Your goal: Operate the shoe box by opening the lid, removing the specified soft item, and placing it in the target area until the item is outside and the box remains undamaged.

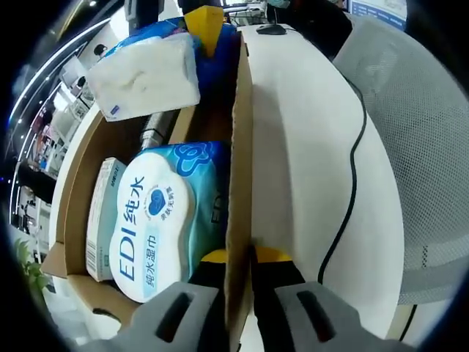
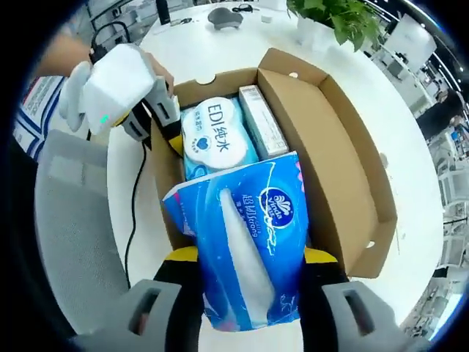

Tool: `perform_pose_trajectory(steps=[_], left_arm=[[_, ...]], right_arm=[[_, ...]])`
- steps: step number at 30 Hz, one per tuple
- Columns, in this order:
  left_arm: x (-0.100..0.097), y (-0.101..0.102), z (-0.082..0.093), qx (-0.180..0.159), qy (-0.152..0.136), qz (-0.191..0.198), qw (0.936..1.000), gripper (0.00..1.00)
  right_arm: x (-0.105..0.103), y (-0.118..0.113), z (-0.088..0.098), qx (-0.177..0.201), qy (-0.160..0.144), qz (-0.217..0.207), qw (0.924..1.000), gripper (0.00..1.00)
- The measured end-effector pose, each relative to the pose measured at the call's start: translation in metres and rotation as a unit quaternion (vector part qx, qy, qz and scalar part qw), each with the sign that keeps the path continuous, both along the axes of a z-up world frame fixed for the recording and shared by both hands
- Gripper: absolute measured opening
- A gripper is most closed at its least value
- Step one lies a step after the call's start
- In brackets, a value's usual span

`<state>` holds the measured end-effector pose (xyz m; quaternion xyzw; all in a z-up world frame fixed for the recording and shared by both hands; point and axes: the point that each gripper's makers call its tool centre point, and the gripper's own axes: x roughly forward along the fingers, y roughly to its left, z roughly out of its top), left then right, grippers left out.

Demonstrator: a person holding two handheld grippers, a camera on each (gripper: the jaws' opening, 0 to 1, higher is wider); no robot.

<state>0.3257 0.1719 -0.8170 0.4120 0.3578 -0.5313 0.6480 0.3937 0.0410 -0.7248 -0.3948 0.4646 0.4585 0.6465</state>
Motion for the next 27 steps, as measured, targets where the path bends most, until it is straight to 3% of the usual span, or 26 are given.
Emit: perform_pose_trajectory(steps=[5, 12, 27], left_arm=[[0.000, 0.000, 0.000, 0.000, 0.000, 0.000, 1.0000, 0.03], [-0.001, 0.000, 0.000, 0.000, 0.000, 0.000, 1.0000, 0.03], [-0.001, 0.000, 0.000, 0.000, 0.000, -0.001, 1.0000, 0.03]], right_arm=[[-0.005, 0.001, 0.006, -0.010, 0.012, -0.006, 0.9999, 0.47], [-0.006, -0.002, 0.015, -0.027, -0.001, -0.028, 0.9992, 0.47], [-0.017, -0.005, 0.029, -0.018, -0.011, -0.016, 0.9997, 0.47]])
